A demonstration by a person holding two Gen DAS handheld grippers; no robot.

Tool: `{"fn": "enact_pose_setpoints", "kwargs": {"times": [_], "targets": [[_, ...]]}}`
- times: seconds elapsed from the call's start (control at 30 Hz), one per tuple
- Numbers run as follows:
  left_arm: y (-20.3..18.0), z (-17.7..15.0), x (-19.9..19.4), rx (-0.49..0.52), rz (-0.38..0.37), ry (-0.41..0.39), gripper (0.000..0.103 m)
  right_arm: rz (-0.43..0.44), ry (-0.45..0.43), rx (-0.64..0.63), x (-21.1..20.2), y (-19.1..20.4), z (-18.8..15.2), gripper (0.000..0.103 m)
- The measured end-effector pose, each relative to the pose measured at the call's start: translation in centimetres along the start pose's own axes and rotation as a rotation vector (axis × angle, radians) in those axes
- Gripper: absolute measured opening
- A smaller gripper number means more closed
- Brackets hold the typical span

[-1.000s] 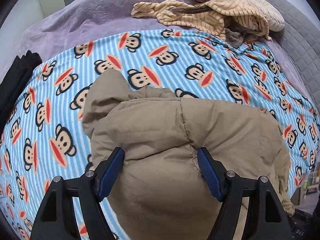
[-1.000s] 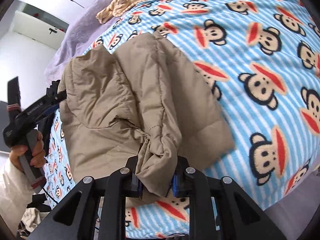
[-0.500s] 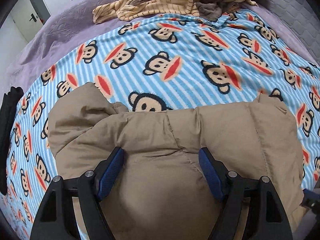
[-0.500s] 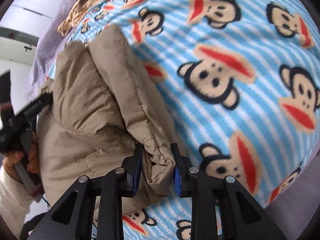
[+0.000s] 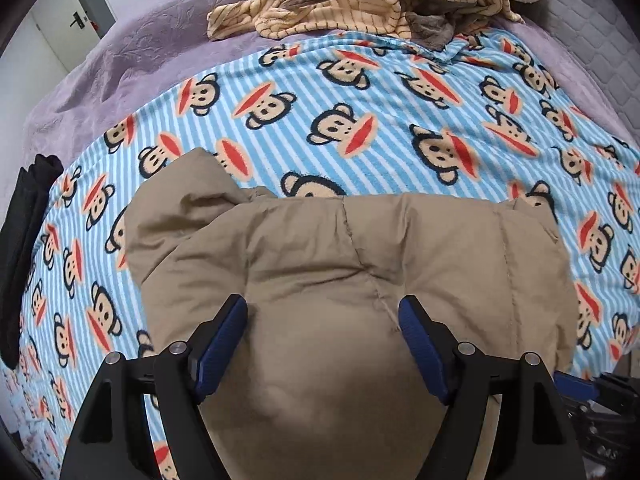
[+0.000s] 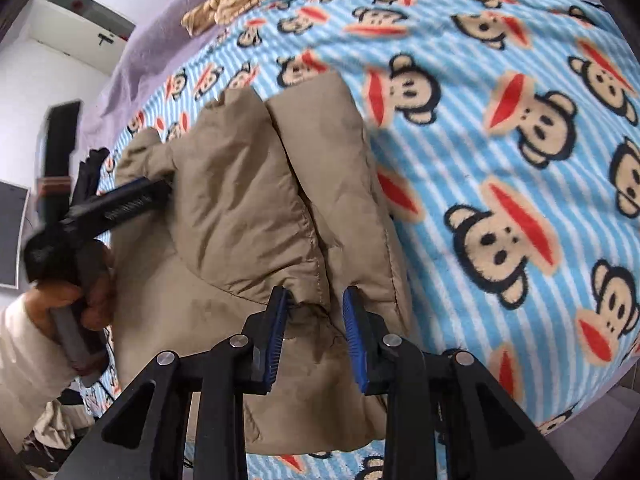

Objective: Fold large clothes
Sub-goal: 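Fold the lifted jacket edge over onto the bundle with both grippers, then release the jacket and withdraw both grippers from the bundle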

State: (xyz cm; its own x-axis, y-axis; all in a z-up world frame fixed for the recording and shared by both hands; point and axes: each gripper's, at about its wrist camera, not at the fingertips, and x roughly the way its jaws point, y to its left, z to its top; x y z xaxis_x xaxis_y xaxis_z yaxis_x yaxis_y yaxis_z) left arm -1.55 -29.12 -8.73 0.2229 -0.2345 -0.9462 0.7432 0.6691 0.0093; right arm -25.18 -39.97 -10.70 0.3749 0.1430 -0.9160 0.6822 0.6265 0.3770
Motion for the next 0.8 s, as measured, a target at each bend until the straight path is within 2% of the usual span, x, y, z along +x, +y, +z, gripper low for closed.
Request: {"fn": "enact_pose_setpoints", "kwargs": {"times": [0.2,0.3,0.4,0.43,0.53,0.7,0.8], "targets": [[1.8,-5.7,-4.3,-0.084,-0.058,0.028,0.079,0.044,0.044,0.004,1.0,-0.8,-0.2,0.038],[1.9,-9.6,-4.3,-0.146,-0.077,0.104,0.079,0.056,0.067,-0.001,1.1,-1.3,-0.4,0.04],[2.0,-13.0,-3.7,-0.241,-0.065,0.157,0.091,0.062,0.09,-0.011,1.7,-1.4,-0.2,0.042],[2.1,-13.8,-3.5,-0.278,-0.07,0.168,0.091,0.062,0.103,-0.017,2.0,-1.4,-0.3,0.043],[2.2,-14.9,-3.5,-0.344,-0.075,0.176,0.091,0.054,0.141,-0.048,2.8,-1.0,-0.5,0.045],[1.6,-15.3,-4.4,-0.315,-0.051,0.153,0.091,0.015,0.172,-0.12,3.6,0.3,-0.5,0.047],[1.9,-15.5,-4.8,-0.309,-0.061,0.143,0.091,0.007,0.181,-0.111,3.4,0.6,-0.6,0.048]]}}
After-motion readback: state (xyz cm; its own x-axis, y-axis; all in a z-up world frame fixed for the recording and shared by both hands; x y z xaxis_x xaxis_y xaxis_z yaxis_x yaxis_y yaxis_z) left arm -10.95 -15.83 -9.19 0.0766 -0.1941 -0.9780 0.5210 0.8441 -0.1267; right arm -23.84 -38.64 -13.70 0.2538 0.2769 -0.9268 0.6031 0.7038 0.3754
